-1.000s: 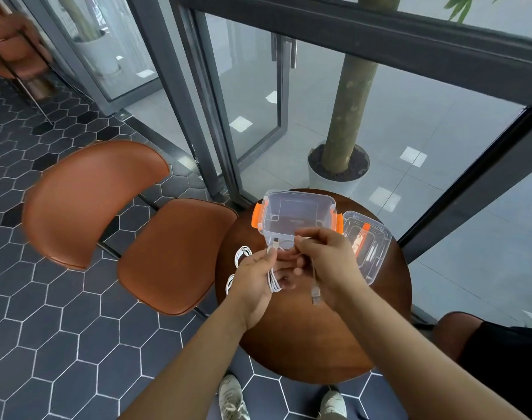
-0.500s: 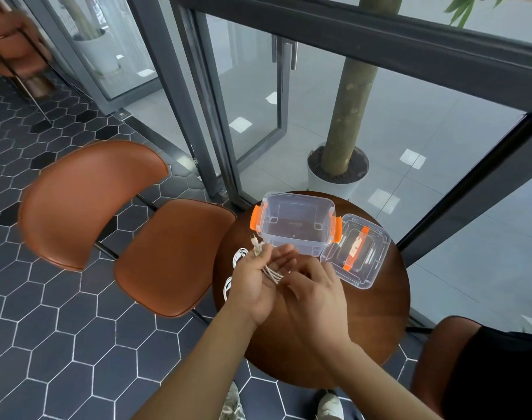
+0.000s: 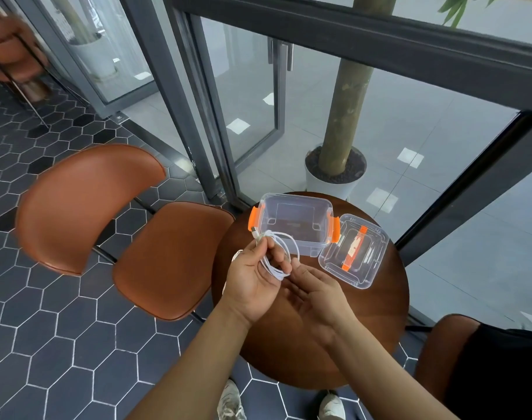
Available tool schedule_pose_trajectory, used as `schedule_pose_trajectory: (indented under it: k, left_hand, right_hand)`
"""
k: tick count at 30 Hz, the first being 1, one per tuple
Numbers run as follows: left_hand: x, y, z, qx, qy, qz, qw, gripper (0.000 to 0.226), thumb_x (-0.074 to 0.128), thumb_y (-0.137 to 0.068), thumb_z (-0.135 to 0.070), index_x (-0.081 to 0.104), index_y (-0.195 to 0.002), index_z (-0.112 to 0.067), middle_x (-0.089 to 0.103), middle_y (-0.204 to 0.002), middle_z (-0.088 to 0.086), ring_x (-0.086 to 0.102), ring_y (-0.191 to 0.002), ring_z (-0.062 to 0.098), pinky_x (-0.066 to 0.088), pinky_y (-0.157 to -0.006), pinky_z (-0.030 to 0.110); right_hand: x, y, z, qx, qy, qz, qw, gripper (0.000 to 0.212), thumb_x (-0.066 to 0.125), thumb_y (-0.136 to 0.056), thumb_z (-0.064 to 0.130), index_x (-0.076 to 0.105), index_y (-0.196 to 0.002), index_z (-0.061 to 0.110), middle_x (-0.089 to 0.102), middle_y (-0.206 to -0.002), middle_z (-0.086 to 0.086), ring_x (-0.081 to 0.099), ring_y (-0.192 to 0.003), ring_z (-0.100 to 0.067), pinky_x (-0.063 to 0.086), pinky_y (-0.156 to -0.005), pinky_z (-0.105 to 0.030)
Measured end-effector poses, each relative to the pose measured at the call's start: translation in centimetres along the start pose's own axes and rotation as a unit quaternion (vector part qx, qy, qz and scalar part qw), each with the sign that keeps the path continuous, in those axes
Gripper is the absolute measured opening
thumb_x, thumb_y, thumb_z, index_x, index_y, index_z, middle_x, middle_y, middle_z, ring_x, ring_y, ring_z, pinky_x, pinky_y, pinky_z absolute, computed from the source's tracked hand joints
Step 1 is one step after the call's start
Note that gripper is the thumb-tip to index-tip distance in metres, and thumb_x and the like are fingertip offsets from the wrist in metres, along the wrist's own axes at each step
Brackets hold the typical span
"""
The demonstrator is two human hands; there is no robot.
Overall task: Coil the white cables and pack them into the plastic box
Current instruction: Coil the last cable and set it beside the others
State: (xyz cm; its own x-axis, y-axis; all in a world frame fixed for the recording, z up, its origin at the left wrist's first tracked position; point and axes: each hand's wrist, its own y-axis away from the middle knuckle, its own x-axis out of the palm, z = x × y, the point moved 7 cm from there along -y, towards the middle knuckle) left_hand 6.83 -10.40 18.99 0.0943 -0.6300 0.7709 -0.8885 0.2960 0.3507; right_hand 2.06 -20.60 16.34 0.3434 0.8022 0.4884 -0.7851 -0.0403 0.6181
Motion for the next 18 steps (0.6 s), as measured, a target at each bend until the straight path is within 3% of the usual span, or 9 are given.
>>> schedule_pose_trajectory:
  k: [2, 4, 7, 11, 14, 18]
  left_hand:
    - [0.0, 0.1, 0.1, -0.012, -0.012, 0.008, 1.000, 0.024, 0.044, -0.097, -0.022, 0.056, -0.083, -0.006, 0.055, -0.067, 0.011, 0.057, -0.059, 0.025, 0.056, -0.075, 0.036]
    - [0.1, 0.2, 0.3, -0.030, -0.001, 0.005, 1.000, 0.026, 0.045, -0.096, -0.021, 0.058, -0.080, -0.005, 0.056, -0.067, 0.012, 0.057, -0.059, 0.025, 0.055, -0.069, 0.035]
    - [0.3, 0.5, 0.4, -0.065, -0.002, 0.003, 0.998, 0.030, 0.046, -0.093, -0.019, 0.064, -0.074, -0.003, 0.063, -0.068, 0.015, 0.064, -0.062, 0.027, 0.058, -0.067, 0.034]
    - [0.2, 0.6, -0.2, -0.086, -0.137, -0.026, 0.987, 0.025, 0.046, -0.094, -0.009, 0.061, -0.076, -0.001, 0.065, -0.073, 0.017, 0.067, -0.076, 0.032, 0.056, -0.078, 0.039]
    - [-1.3, 0.4, -0.8, -0.058, -0.285, -0.094, 0.952, 0.020, 0.053, -0.097, -0.005, 0.061, -0.080, 0.000, 0.062, -0.075, 0.012, 0.061, -0.082, 0.029, 0.055, -0.078, 0.041]
    - [-1.5, 1.0, 0.2, -0.094, -0.328, -0.086, 0.936, 0.018, 0.056, -0.100, -0.014, 0.063, -0.098, 0.002, 0.068, -0.096, 0.022, 0.068, -0.093, 0.038, 0.059, -0.078, 0.044]
  right_hand:
    - [-0.1, -0.3, -0.1, 0.010, -0.019, 0.001, 1.000, 0.025, 0.067, -0.093, 0.015, 0.070, -0.110, -0.002, 0.071, -0.093, -0.013, 0.064, -0.079, -0.018, 0.053, -0.073, -0.029]
    - [0.0, -0.4, 0.0, 0.021, -0.043, 0.005, 0.999, 0.021, 0.067, -0.091, 0.010, 0.069, -0.108, -0.002, 0.070, -0.087, -0.011, 0.063, -0.073, -0.015, 0.051, -0.066, -0.026]
    - [-0.3, -0.3, 0.2, 0.016, -0.050, -0.001, 0.999, 0.007, 0.066, -0.088, -0.001, 0.067, -0.095, 0.000, 0.067, -0.078, -0.010, 0.062, -0.066, -0.013, 0.048, -0.060, -0.023]
    - [-1.4, 0.0, 1.1, -0.042, -0.012, -0.025, 0.999, 0.009, 0.068, -0.085, -0.006, 0.066, -0.084, 0.003, 0.065, -0.075, -0.013, 0.060, -0.063, -0.018, 0.049, -0.062, -0.028]
    - [-2.3, 0.3, 3.4, -0.116, 0.016, -0.053, 0.992, 0.017, 0.073, -0.083, -0.006, 0.067, -0.074, 0.007, 0.064, -0.073, -0.014, 0.058, -0.063, -0.022, 0.049, -0.061, -0.030]
    - [-2.8, 0.5, 4.8, -0.156, 0.070, -0.073, 0.983, 0.017, 0.074, -0.082, -0.006, 0.064, -0.078, 0.006, 0.063, -0.074, -0.015, 0.059, -0.069, -0.028, 0.052, -0.058, -0.027]
